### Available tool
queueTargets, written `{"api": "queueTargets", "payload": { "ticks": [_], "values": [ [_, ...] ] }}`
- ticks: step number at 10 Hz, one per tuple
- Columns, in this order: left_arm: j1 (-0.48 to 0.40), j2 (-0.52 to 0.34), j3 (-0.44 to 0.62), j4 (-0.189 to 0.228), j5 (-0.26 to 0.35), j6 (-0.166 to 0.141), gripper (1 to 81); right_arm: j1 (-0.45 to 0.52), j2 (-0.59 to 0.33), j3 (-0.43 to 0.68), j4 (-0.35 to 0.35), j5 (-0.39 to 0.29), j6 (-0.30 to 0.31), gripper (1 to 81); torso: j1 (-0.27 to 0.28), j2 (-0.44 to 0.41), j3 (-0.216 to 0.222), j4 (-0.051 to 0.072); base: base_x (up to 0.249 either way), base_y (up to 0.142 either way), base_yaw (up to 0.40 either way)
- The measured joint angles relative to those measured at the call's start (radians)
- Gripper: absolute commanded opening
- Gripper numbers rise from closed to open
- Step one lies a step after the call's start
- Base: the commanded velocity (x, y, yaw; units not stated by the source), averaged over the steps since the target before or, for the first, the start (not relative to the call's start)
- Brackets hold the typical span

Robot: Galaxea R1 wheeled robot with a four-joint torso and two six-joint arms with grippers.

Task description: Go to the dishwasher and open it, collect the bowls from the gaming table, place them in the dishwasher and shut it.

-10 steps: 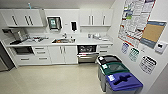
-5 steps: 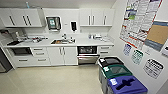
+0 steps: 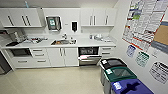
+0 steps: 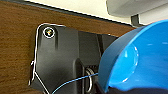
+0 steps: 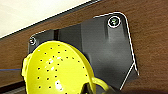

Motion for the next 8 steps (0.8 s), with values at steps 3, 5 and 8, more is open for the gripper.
{"api": "queueTargets", "payload": {
  "ticks": [3, 5, 8],
  "values": [
    [0.000, -0.001, 0.000, 0.000, -0.001, 0.000, 1.0, -0.001, -0.004, 0.000, 0.000, 0.001, 0.000, 1.0, 0.000, 0.000, 0.000, 0.000, 0.159, 0.000, 0.000],
    [-0.001, 0.000, 0.000, 0.000, -0.002, 0.000, 1.0, 0.001, -0.003, 0.000, 0.000, 0.004, 0.000, 1.0, 0.000, 0.000, 0.000, 0.000, 0.159, 0.000, 0.000],
    [0.000, 0.000, -0.001, 0.000, -0.002, 0.000, 1.0, -0.003, -0.004, -0.001, 0.000, 0.004, 0.000, 1.0, 0.000, 0.000, 0.000, 0.000, 0.159, 0.000, 0.000]
  ]
}}
